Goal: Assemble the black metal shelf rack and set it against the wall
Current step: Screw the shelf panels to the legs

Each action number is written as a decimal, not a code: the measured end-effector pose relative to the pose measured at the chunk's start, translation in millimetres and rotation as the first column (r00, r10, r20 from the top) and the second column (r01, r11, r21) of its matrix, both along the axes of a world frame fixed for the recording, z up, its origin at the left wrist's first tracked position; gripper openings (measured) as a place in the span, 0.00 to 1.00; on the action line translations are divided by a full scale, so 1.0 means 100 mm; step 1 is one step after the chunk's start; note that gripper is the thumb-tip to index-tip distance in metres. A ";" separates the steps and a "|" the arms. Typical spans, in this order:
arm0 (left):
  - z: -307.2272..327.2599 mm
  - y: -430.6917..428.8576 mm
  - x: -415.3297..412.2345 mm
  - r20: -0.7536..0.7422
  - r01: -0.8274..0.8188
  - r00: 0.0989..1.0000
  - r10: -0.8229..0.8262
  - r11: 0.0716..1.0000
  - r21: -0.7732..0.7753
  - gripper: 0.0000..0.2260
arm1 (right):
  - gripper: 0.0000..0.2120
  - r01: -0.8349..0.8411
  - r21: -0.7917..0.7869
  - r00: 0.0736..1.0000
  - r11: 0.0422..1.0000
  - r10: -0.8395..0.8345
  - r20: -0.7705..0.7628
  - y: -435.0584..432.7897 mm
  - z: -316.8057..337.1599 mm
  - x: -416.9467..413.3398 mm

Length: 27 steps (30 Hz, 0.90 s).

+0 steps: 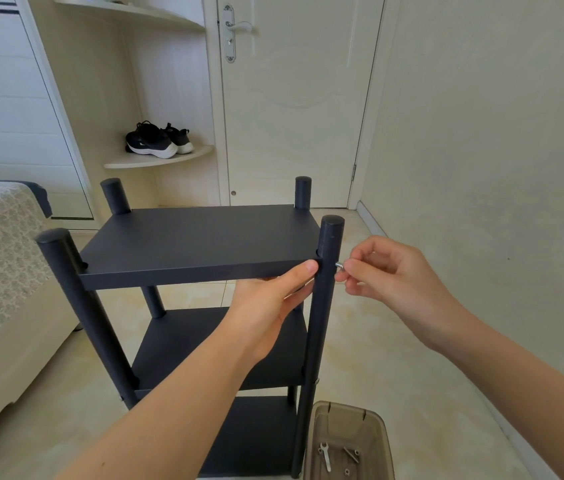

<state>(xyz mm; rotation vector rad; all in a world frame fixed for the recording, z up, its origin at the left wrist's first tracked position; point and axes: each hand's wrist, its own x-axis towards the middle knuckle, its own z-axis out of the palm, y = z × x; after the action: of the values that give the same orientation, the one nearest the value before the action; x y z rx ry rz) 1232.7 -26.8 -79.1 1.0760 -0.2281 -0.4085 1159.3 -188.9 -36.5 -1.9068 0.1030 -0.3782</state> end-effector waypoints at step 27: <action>0.00 0.24 0.01 0.016 0.136 0.991 -0.136 0.990 0.024 0.16 | 0.06 -0.072 0.031 0.996 0.997 0.073 -0.044 0.05 -0.11 -0.02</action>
<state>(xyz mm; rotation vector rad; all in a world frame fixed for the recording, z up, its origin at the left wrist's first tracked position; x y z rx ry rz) 1233.5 -2.8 -78.7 1.0907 -0.3142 -0.5255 1157.1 -184.1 -47.2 -1.8851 0.0683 -0.2837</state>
